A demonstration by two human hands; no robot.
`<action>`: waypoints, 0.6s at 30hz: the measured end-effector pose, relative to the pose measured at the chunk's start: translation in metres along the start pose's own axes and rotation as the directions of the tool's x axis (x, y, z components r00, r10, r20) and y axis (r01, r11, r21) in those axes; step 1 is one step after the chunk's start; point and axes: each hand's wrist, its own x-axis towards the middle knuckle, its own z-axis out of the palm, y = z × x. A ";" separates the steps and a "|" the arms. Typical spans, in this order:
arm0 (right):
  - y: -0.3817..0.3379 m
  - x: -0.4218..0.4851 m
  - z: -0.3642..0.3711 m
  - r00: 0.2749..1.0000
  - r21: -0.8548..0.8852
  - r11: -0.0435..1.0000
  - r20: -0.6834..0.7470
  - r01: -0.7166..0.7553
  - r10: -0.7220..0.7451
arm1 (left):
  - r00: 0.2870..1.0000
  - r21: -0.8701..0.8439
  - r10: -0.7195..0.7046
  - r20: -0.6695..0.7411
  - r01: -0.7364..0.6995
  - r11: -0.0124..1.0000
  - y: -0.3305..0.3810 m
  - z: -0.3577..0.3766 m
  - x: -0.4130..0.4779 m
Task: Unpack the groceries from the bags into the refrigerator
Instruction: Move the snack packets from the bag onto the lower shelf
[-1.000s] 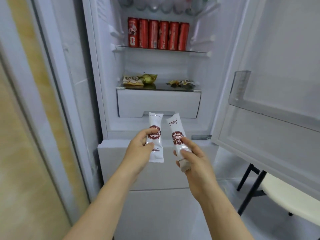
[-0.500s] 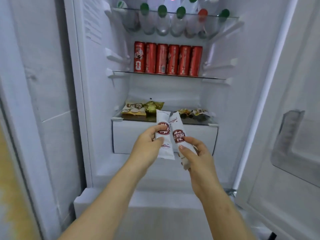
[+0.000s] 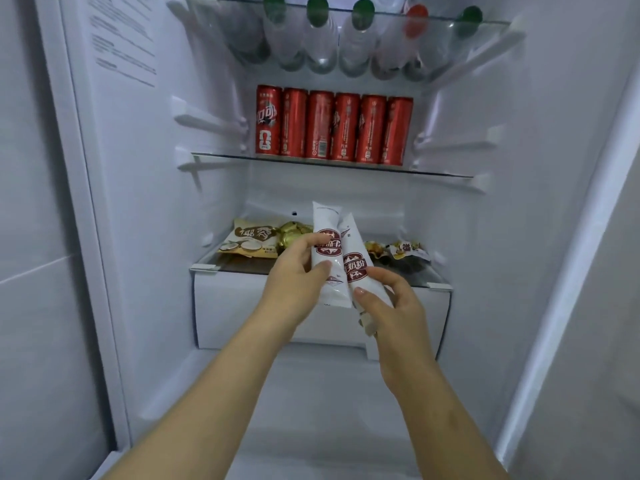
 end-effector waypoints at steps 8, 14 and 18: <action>-0.024 0.013 0.025 0.970 0.068 0.969 0.040 0.238 -0.241 | 0.962 -0.046 0.271 -0.026 -0.271 0.961 0.029 -0.014 0.013; -0.059 0.028 0.059 0.943 0.106 0.944 0.089 0.312 -0.321 | 0.950 -0.048 0.298 -0.088 -0.303 0.952 0.063 -0.030 0.039; -0.090 0.049 0.086 0.926 0.018 0.933 0.118 0.359 -0.358 | 0.953 0.046 0.284 -0.104 -0.281 0.959 0.093 -0.048 0.074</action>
